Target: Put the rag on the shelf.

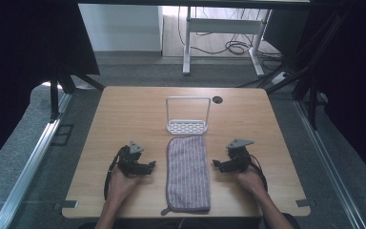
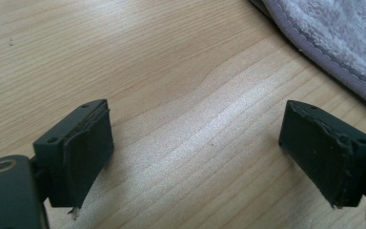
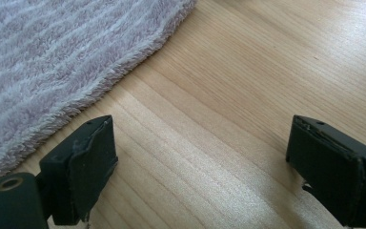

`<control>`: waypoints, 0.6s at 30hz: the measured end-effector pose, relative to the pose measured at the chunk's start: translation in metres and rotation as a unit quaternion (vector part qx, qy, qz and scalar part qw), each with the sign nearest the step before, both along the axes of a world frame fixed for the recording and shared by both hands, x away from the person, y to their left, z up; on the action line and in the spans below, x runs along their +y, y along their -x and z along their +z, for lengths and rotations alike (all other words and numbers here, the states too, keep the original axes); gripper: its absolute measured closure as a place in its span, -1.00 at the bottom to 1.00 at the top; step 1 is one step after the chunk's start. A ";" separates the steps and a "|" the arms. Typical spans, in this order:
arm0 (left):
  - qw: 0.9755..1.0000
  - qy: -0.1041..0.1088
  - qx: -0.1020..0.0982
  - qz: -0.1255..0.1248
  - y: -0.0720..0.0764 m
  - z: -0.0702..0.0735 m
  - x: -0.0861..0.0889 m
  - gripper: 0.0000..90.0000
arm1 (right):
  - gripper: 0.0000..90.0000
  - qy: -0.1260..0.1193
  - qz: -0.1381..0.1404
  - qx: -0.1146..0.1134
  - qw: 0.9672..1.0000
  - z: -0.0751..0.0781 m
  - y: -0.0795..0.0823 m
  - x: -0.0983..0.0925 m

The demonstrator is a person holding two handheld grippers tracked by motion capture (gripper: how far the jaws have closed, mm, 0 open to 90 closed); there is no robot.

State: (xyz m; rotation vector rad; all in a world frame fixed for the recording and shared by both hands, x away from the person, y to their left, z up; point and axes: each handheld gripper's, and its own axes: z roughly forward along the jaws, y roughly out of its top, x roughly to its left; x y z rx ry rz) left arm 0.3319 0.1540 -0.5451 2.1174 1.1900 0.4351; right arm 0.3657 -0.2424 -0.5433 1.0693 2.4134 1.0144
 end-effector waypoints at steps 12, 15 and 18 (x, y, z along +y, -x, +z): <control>1.000 0.001 -0.002 0.005 0.000 0.000 0.000 -0.71 | -0.79 0.000 -0.002 0.001 1.000 0.000 0.000 0.000; 1.000 0.001 -0.001 0.005 0.000 0.000 0.000 -0.71 | -0.80 0.000 -0.002 0.001 1.000 0.000 0.000 0.000; 1.000 0.001 -0.001 0.005 0.000 0.000 0.001 -0.72 | -0.79 0.000 -0.002 0.001 1.000 0.000 0.000 0.000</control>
